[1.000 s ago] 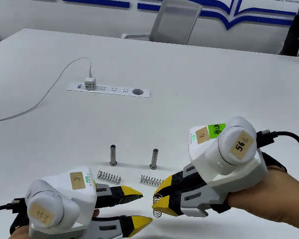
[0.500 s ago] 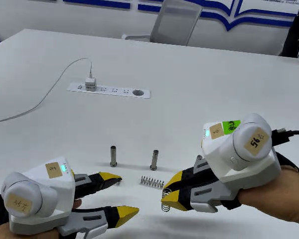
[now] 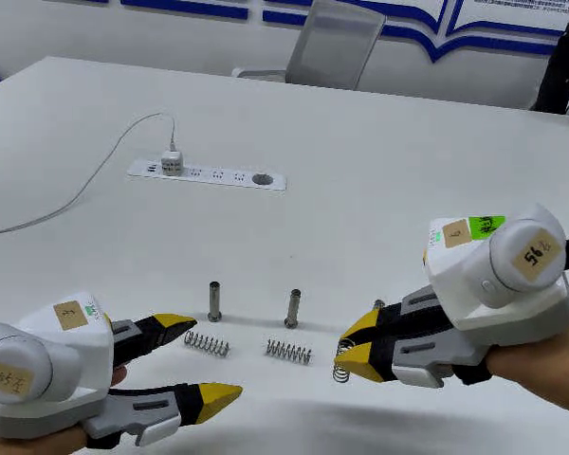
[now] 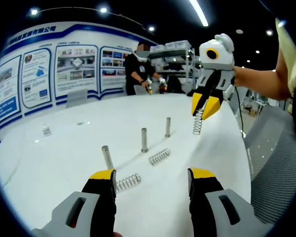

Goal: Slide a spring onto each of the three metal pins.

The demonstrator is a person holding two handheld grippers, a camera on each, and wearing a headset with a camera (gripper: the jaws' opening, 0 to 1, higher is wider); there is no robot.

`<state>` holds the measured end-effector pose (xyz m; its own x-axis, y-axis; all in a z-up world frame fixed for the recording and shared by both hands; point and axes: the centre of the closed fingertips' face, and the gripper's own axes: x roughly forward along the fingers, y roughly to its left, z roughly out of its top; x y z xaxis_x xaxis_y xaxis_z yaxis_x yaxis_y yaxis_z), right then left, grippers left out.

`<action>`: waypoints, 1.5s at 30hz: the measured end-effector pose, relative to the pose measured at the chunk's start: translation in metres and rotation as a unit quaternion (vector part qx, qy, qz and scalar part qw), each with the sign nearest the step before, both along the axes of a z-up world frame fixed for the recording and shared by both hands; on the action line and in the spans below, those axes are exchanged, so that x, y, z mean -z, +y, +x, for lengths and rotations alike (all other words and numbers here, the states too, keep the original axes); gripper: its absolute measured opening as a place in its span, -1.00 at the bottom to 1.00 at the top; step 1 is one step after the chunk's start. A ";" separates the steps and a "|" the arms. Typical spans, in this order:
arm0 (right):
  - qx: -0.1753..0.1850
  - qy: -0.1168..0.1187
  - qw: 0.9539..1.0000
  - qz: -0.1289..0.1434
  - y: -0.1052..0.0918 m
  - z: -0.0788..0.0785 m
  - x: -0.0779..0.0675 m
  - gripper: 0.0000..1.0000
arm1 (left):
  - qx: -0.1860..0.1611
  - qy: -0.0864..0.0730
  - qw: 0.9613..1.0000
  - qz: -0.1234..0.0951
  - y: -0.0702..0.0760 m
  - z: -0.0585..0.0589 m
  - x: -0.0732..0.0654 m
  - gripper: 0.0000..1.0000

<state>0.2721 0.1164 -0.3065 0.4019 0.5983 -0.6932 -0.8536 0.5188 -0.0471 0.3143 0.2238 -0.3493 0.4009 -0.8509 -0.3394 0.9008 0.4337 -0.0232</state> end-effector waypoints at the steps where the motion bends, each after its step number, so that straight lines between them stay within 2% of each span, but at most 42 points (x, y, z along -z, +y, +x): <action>1: 0.006 -0.002 1.000 0.001 -0.003 0.002 -0.002 -0.77 | -0.003 0.001 1.000 0.001 0.002 0.001 0.001 0.23; 13: 0.056 -0.021 0.998 0.007 -0.032 0.019 -0.013 -0.77 | -0.022 0.009 1.000 0.006 0.012 0.007 0.005 0.37; 21: 0.091 -0.038 0.995 0.007 -0.050 0.036 -0.018 -0.77 | -0.026 0.010 1.000 0.007 0.012 0.006 0.005 0.41; 28: 0.115 -0.057 0.992 0.010 -0.058 0.049 -0.024 -0.76 | -0.031 0.013 0.999 0.008 0.014 0.006 0.006 0.44; 36: 0.145 -0.066 0.987 0.015 -0.069 0.065 -0.019 -0.76 | -0.032 0.015 0.999 0.007 0.014 0.006 0.006 0.45; 45: 0.155 -0.059 0.986 0.018 -0.073 0.069 -0.010 -0.76 | -0.034 0.016 0.999 0.007 0.016 0.007 0.006 0.46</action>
